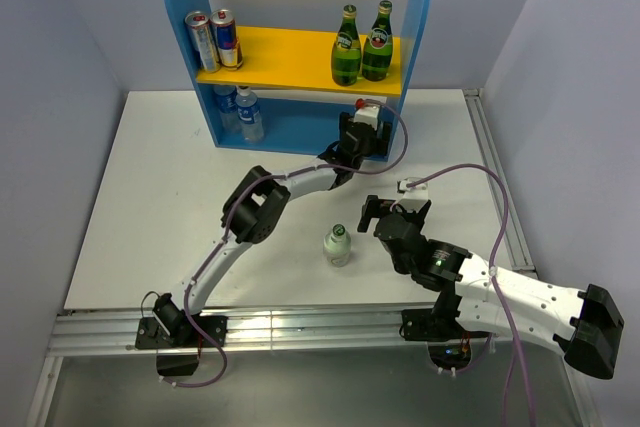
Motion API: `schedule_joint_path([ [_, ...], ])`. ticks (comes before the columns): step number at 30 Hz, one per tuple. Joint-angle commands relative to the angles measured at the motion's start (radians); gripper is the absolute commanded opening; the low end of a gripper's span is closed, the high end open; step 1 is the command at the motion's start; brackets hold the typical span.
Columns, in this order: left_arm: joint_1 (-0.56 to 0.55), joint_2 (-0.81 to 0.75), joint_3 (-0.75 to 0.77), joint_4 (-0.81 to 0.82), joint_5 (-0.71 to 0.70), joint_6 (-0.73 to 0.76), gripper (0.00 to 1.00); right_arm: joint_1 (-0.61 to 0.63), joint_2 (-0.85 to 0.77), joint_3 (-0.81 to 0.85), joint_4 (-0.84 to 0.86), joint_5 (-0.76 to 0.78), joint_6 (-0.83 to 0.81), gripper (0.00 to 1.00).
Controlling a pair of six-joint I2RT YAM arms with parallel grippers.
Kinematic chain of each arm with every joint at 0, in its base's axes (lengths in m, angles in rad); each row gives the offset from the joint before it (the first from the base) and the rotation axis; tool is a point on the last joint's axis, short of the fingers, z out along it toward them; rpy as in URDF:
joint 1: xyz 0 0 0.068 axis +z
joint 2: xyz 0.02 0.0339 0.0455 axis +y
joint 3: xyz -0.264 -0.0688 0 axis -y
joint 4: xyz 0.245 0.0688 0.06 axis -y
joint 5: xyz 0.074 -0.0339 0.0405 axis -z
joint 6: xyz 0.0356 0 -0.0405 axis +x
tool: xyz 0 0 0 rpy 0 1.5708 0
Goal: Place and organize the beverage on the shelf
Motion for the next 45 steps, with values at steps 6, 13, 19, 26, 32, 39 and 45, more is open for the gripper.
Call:
schedule_joint_path([
  [6, -0.026, -0.136, -0.103, 0.135, -0.052, 0.032, 0.99, -0.007, 0.003, 0.009, 0.027, 0.018, 0.005, 0.98],
  [13, -0.023, -0.218, -0.197, 0.117, -0.011, 0.035, 0.99, -0.007, 0.012, 0.013, 0.025, 0.025, 0.005, 0.98],
  [19, -0.023, -0.293, -0.307, 0.122, 0.000, 0.018, 0.99, -0.006, 0.013, 0.013, 0.019, 0.030, 0.008, 0.98],
  [26, -0.023, -0.464, -0.528, 0.138, -0.041, 0.009, 0.99, -0.007, -0.001, 0.012, 0.010, 0.034, 0.013, 0.98],
  [32, -0.026, -0.721, -0.848, 0.180, -0.124, -0.012, 0.99, -0.006, 0.002, 0.012, 0.010, 0.031, 0.012, 0.98],
  [39, -0.092, -1.161, -1.244, 0.117, -0.314, -0.114, 0.99, -0.006, 0.001, 0.009, 0.010, 0.036, 0.011, 0.98],
  [45, -0.224, -1.487, -1.487, -0.125, -0.444, -0.336, 0.98, -0.006, 0.022, 0.018, 0.011, 0.034, 0.009, 0.98],
])
